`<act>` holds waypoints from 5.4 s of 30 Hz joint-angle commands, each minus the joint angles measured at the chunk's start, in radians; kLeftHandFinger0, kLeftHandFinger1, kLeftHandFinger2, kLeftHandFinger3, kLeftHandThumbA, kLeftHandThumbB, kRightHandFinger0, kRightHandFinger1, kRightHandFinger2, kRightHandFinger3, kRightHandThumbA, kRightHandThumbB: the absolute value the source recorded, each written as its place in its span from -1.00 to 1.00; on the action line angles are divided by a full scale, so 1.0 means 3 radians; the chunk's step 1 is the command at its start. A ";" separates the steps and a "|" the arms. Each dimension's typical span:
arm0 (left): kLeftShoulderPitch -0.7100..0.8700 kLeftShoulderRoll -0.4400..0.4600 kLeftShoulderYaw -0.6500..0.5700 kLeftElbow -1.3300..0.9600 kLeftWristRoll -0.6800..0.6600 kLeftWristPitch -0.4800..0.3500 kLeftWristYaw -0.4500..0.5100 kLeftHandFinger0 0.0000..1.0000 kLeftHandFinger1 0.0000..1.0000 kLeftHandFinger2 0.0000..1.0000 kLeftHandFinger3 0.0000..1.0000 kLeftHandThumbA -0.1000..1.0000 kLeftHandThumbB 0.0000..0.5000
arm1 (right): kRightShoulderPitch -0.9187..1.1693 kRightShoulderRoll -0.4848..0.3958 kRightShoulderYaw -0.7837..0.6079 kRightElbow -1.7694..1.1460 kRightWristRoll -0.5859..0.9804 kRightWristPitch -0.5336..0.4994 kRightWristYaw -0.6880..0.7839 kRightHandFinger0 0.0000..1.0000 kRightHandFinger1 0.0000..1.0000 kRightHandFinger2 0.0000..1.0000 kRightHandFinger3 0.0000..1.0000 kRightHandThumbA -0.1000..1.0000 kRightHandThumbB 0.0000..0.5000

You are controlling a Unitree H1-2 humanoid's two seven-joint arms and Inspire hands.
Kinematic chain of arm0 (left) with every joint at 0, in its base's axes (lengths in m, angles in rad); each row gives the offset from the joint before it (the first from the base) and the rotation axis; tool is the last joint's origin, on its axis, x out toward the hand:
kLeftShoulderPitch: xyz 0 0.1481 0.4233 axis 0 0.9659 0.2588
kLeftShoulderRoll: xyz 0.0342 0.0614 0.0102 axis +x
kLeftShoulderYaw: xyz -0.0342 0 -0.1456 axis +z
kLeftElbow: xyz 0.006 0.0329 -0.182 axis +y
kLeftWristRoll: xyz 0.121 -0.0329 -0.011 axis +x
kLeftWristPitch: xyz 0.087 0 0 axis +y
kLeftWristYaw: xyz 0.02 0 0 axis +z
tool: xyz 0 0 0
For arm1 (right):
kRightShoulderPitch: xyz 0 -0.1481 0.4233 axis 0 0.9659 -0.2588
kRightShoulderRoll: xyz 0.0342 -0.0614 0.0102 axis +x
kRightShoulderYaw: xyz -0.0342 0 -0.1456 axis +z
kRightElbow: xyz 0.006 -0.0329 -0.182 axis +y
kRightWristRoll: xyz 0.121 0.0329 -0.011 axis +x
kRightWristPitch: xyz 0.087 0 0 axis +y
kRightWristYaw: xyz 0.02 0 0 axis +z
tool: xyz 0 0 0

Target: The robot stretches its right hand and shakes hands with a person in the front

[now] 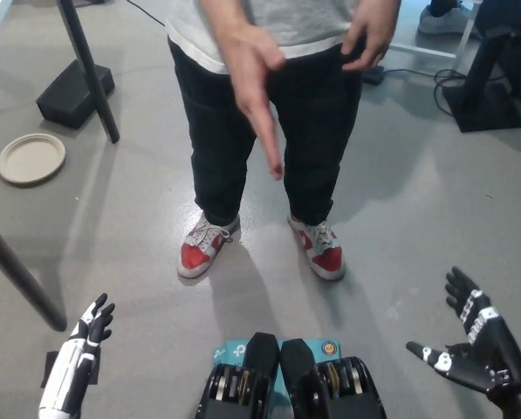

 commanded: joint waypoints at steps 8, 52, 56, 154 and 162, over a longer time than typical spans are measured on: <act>-0.0017 0.0033 0.0025 -0.0096 0.0001 -0.0119 -0.0013 1.00 1.00 1.00 1.00 1.00 -0.58 | -0.0363 -0.0122 -0.0269 -0.1374 0.0267 0.0873 -0.0179 1.00 1.00 1.00 1.00 1.00 0.02; -0.0075 0.0109 -0.0026 -0.0226 0.0086 -0.0030 -0.0074 1.00 1.00 1.00 1.00 1.00 -0.73 | -0.2830 0.0082 0.0686 0.0672 -0.0224 0.2195 -0.0212 1.00 1.00 1.00 1.00 1.00 0.56; -0.0109 0.0119 -0.0034 -0.0225 0.0127 -0.0012 -0.0081 1.00 1.00 1.00 1.00 1.00 -0.73 | -0.2918 0.0126 0.0600 0.0756 -0.0195 0.2171 -0.0195 1.00 1.00 1.00 1.00 1.00 0.58; -0.0239 0.0113 -0.0005 -0.0246 0.0077 0.0020 -0.0149 1.00 1.00 1.00 1.00 1.00 -0.65 | -0.3141 0.0322 0.0552 -0.0605 -0.1116 0.2267 -0.0038 1.00 1.00 1.00 1.00 -0.46 -0.77; -0.0262 0.0120 0.0002 -0.0227 0.0090 -0.0019 -0.0136 1.00 1.00 1.00 1.00 1.00 -0.64 | -0.3323 0.0346 0.0242 -0.2215 -0.1564 0.2267 0.0569 1.00 1.00 1.00 1.00 -0.34 -0.82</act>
